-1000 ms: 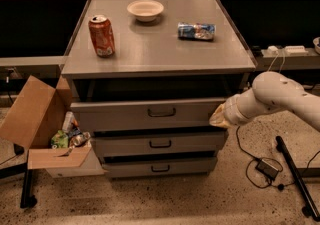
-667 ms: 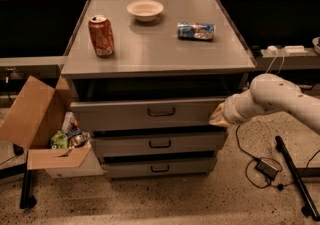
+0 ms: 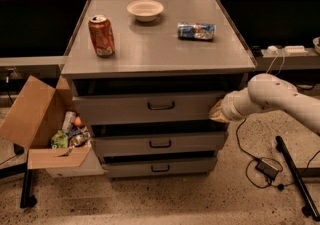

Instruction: Close top drawer

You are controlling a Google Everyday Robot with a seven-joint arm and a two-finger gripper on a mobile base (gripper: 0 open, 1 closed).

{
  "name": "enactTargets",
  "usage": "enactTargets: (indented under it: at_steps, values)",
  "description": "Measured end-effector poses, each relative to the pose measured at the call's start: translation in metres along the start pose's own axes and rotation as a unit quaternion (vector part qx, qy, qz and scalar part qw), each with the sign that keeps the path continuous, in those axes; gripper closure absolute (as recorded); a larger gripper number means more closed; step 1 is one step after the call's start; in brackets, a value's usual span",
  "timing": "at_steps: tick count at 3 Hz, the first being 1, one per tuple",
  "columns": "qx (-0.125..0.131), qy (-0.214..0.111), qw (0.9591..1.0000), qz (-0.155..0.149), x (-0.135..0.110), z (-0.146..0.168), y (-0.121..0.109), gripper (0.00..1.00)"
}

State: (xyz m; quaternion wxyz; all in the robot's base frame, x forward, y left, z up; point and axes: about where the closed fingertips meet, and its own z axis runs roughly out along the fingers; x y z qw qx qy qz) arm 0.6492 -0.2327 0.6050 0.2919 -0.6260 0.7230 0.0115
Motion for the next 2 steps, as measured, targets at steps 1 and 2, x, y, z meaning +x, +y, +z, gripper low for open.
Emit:
enactTargets:
  at_steps: [1,2]
  values:
    - [0.001,-0.005,1.0,0.009,0.0044,0.0046,-0.0055,1.0]
    - [0.0,-0.02,0.9998,0.005,0.0047,0.0001,-0.0014,1.0]
